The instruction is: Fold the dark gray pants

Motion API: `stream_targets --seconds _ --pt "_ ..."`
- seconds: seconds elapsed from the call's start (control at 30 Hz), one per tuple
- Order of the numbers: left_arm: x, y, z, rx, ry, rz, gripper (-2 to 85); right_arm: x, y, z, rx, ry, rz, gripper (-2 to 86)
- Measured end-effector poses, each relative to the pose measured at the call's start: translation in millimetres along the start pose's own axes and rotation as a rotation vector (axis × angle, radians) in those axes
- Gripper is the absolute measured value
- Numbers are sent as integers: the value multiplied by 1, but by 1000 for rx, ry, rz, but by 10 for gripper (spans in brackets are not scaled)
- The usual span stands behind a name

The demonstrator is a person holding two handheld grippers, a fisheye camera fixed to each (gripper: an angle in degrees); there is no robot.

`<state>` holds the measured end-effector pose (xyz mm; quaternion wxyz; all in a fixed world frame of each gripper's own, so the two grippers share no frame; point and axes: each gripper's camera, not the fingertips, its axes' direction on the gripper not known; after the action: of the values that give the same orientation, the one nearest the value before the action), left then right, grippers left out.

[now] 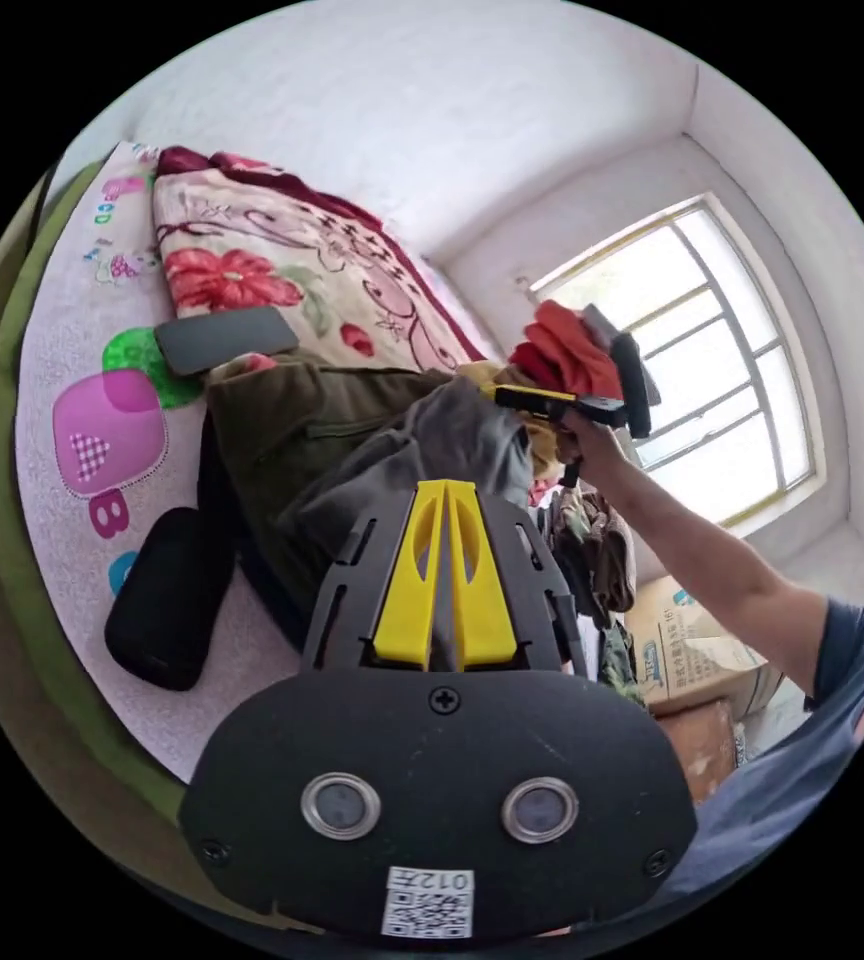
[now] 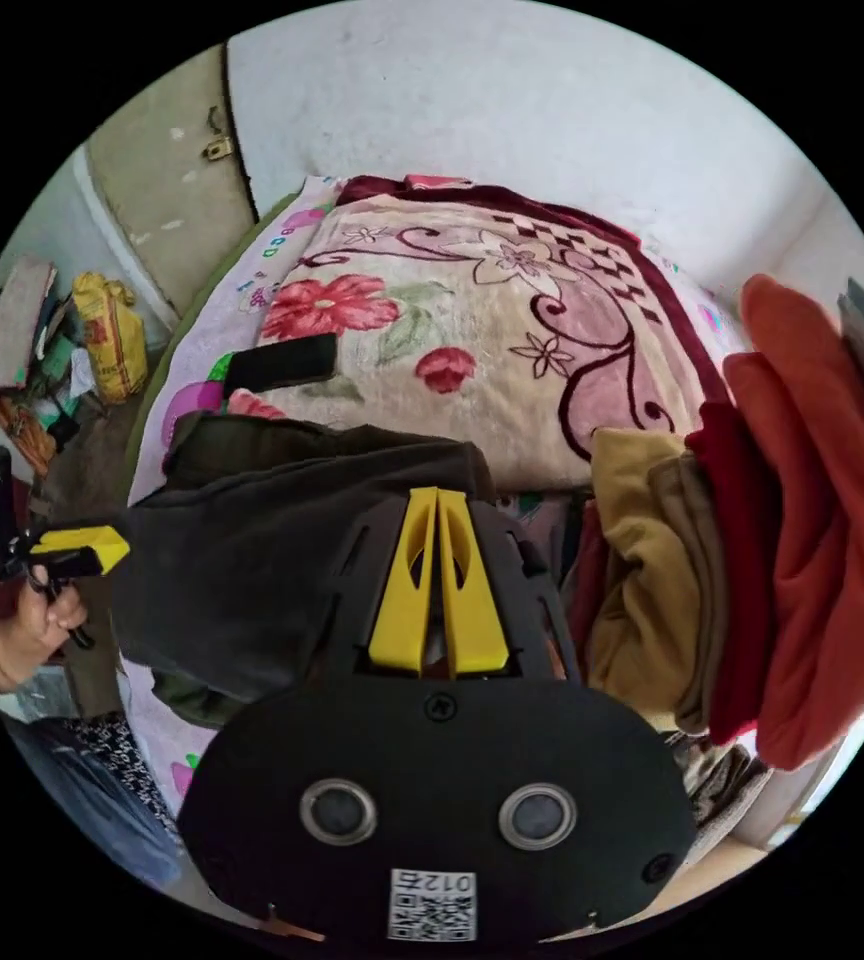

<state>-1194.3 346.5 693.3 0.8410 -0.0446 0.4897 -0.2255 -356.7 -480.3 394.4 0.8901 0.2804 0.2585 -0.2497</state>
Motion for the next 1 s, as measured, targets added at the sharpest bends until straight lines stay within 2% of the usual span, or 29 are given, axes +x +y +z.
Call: stream_targets --seconds 0.03,0.07,0.13,0.23,0.3,0.4,0.47,0.5,0.57,0.63,0.73,0.83,0.9,1.0 --pt "-10 -10 14 -75 -59 -20 5 19 -13 27 -129 -82 48 2" --pt "-20 -16 28 -143 -114 -32 5 33 -19 39 -161 -126 71 2" --pt "-33 -18 33 -139 -71 -68 5 47 -20 30 -78 -105 81 4" --pt "-34 -21 23 -133 -30 -64 4 60 7 -10 91 50 55 13" --pt "-18 -24 4 -100 -86 -19 4 75 37 -32 150 -45 48 30" --pt "30 -39 -40 71 -236 127 3 111 89 -41 179 -173 114 78" --pt "60 -68 -38 111 -132 238 3 143 111 -27 173 -270 160 103" --pt "65 -78 -30 86 -75 264 3 151 115 -21 169 -298 161 109" --pt "78 -112 21 -74 109 319 4 181 122 2 139 -386 187 120" --pt "84 -126 62 -144 152 347 4 198 126 14 141 -436 186 121" --pt "89 -136 119 -234 80 373 5 218 130 26 128 -566 169 96" --pt "88 -134 162 -325 -32 401 4 227 142 7 182 -557 187 54" --pt "85 -132 177 -352 -62 396 4 238 151 -1 169 -597 274 40" --pt "80 -131 189 -364 -39 367 3 268 177 15 68 -686 547 27"
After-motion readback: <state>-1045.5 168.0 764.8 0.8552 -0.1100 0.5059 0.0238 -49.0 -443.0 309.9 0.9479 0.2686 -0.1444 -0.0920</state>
